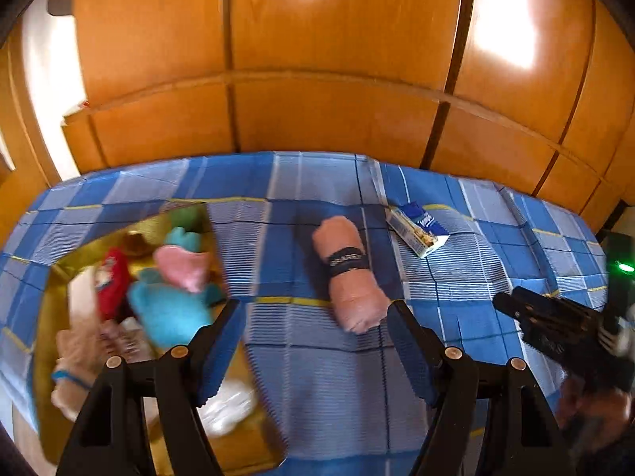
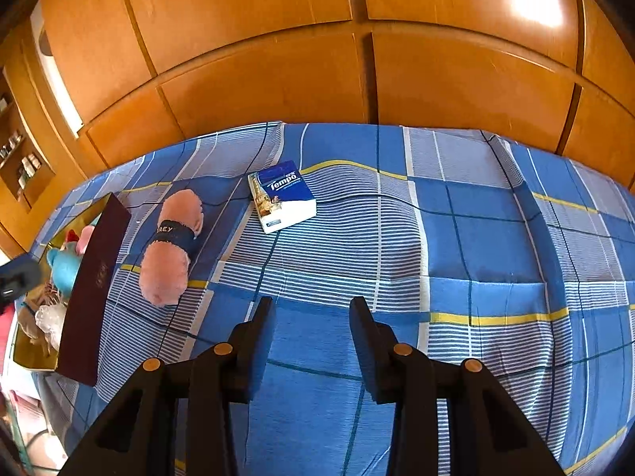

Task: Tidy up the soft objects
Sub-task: 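Move the left tool to the pink rolled dishcloth and grasp it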

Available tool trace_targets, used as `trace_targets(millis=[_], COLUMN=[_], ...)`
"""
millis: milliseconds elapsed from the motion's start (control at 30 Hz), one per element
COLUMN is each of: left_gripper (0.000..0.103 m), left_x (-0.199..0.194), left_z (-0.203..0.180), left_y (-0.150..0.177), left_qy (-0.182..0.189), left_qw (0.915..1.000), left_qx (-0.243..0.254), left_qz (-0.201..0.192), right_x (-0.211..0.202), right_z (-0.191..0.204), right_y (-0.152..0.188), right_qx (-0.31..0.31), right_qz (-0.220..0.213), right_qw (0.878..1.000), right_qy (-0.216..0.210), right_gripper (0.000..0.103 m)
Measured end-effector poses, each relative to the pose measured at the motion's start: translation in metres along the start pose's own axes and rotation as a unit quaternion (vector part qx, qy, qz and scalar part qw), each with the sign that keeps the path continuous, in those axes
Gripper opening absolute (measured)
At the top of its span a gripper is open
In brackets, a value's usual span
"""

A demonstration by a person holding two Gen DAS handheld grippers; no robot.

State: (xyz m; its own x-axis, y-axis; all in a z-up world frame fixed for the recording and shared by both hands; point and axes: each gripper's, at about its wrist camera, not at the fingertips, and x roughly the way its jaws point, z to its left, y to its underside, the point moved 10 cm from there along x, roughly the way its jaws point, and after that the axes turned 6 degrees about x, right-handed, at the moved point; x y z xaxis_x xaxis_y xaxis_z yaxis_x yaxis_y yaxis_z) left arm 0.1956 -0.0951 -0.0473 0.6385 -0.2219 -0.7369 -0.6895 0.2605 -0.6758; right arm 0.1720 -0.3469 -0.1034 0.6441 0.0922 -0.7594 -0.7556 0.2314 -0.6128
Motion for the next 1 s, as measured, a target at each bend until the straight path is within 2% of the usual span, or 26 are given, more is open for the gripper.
trace_targets(millis=[133,267,467,567,600,700,767,867,1000], left_gripper=[0.074,0.074,0.074,0.073,0.061,0.039,0.036,0.035,0.035], left_x=[0.04,0.08,0.123,0.14,0.145,0.162,0.164,0.157,0.131], left_z=[-0.016,-0.023,-0.027,-0.03,-0.031,-0.034,-0.036,-0.039,-0.043], left_y=[-0.006,-0.008,-0.011,-0.014,-0.014,-0.009,-0.011,-0.012,-0.013], left_qy=[0.003,-0.009,-0.008,0.006,0.007,0.012,-0.001,0.01,0.026], left_qw=[0.9995,0.9982,0.9955,0.994,0.9936,0.9912,0.993,0.9936,0.9963], left_qx=[-0.001,0.002,-0.019,-0.038,-0.042,-0.042,-0.019,-0.02,0.0], left_qz=[0.03,0.059,0.092,0.102,0.105,0.125,0.117,0.111,0.082], right_x=[-0.002,-0.001,0.001,0.002,0.003,0.005,0.007,0.009,0.011], right_z=[0.005,0.009,0.011,0.012,0.012,0.012,0.011,0.009,0.007], right_y=[0.0,-0.001,-0.002,-0.001,0.0,0.0,0.001,0.002,0.003], right_qx=[-0.005,-0.007,-0.007,-0.008,-0.009,-0.011,-0.011,-0.01,-0.007], right_qz=[-0.001,-0.001,0.0,0.002,0.002,0.004,0.006,0.01,0.015], right_qw=[1.0,1.0,1.0,1.0,1.0,1.0,1.0,1.0,1.0], right_qy=[-0.006,-0.012,-0.016,-0.016,-0.015,-0.014,-0.012,-0.01,-0.008], right_gripper=[0.038,0.038,0.038,0.038,0.038,0.038,0.038,0.038,0.038])
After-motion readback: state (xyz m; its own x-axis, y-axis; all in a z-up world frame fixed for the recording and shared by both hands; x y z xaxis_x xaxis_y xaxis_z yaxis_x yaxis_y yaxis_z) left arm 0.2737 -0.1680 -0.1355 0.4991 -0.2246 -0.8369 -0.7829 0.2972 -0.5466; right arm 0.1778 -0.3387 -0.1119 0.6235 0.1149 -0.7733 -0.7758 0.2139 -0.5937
